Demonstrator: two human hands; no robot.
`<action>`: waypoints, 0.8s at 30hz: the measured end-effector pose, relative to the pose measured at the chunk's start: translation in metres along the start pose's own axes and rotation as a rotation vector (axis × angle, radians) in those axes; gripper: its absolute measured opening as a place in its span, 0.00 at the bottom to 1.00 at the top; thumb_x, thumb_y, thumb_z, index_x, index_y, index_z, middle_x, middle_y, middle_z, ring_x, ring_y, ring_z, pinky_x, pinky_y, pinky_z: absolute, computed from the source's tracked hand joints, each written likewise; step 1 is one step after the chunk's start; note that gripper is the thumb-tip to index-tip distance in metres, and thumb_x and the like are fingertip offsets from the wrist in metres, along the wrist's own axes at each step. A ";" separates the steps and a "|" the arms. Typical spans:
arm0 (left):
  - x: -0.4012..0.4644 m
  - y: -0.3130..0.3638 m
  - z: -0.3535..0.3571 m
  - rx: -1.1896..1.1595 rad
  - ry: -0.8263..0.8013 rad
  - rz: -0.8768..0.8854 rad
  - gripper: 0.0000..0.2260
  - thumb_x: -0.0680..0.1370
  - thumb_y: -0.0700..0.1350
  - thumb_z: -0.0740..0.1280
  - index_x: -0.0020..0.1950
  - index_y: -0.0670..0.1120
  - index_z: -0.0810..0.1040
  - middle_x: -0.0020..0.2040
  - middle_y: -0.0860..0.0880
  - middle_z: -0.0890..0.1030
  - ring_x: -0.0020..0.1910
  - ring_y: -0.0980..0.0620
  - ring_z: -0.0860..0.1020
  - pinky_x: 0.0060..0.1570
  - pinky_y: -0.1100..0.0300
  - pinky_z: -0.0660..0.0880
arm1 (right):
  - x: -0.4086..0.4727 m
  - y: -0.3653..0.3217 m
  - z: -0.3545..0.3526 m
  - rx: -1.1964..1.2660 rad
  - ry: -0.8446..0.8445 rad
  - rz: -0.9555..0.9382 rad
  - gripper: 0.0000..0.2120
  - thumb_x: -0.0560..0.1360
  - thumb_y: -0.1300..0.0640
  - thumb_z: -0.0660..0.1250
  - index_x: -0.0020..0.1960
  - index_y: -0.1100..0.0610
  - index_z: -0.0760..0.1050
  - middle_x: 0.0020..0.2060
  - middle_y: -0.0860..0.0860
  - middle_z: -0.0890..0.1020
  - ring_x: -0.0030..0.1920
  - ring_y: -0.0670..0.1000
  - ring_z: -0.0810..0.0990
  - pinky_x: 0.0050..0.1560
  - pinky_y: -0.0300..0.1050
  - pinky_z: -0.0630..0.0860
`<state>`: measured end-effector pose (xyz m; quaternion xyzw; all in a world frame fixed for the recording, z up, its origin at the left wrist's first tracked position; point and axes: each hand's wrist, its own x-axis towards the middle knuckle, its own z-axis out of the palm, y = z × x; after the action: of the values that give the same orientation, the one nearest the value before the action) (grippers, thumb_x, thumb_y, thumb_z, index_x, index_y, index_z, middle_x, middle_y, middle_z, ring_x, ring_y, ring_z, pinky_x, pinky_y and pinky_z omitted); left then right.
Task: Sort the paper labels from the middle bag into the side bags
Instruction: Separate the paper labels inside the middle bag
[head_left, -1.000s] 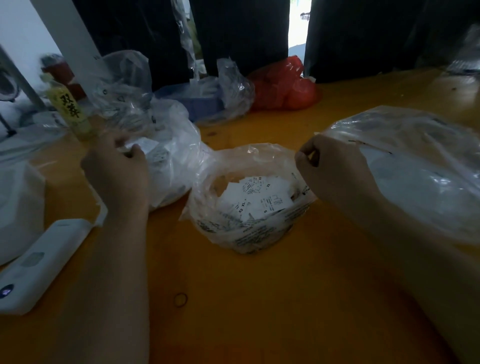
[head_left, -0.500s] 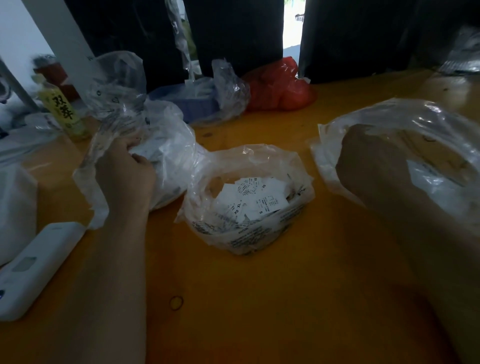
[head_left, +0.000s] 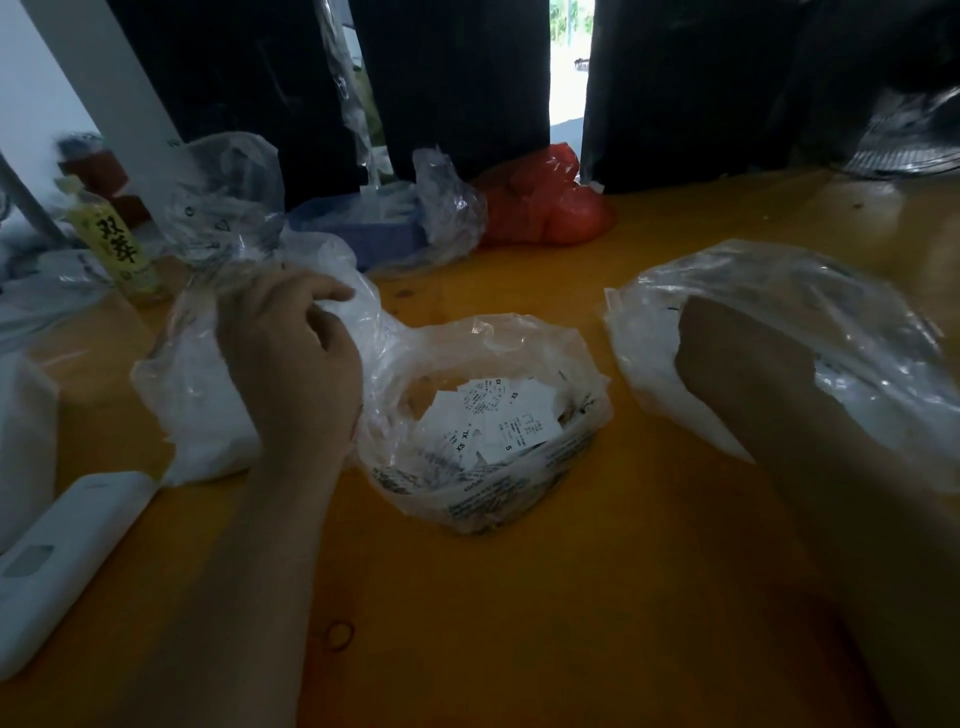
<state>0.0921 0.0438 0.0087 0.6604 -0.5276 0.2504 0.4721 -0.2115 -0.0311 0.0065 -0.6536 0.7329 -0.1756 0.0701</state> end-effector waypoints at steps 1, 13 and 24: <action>-0.005 0.006 0.003 -0.050 0.011 0.041 0.12 0.80 0.34 0.62 0.51 0.43 0.84 0.52 0.44 0.84 0.58 0.44 0.80 0.64 0.52 0.72 | 0.001 -0.001 0.002 0.033 0.054 -0.033 0.12 0.84 0.58 0.58 0.64 0.58 0.76 0.55 0.55 0.81 0.53 0.54 0.80 0.52 0.47 0.74; -0.033 0.049 0.019 -0.617 -0.444 -0.177 0.06 0.82 0.49 0.66 0.51 0.56 0.83 0.44 0.60 0.85 0.43 0.64 0.82 0.41 0.71 0.77 | -0.025 -0.032 0.022 1.441 -0.291 -0.196 0.10 0.79 0.63 0.68 0.60 0.59 0.78 0.42 0.55 0.83 0.39 0.51 0.84 0.42 0.41 0.81; -0.042 0.051 0.031 -0.986 -0.750 -0.588 0.06 0.79 0.50 0.75 0.55 0.52 0.85 0.49 0.51 0.89 0.48 0.54 0.86 0.46 0.63 0.81 | -0.040 -0.043 0.035 1.190 -0.165 -0.399 0.07 0.80 0.59 0.68 0.54 0.49 0.82 0.44 0.48 0.85 0.46 0.47 0.84 0.47 0.37 0.81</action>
<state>0.0260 0.0361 -0.0211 0.5262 -0.5066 -0.4034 0.5512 -0.1542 -0.0008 -0.0160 -0.6382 0.3661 -0.5116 0.4438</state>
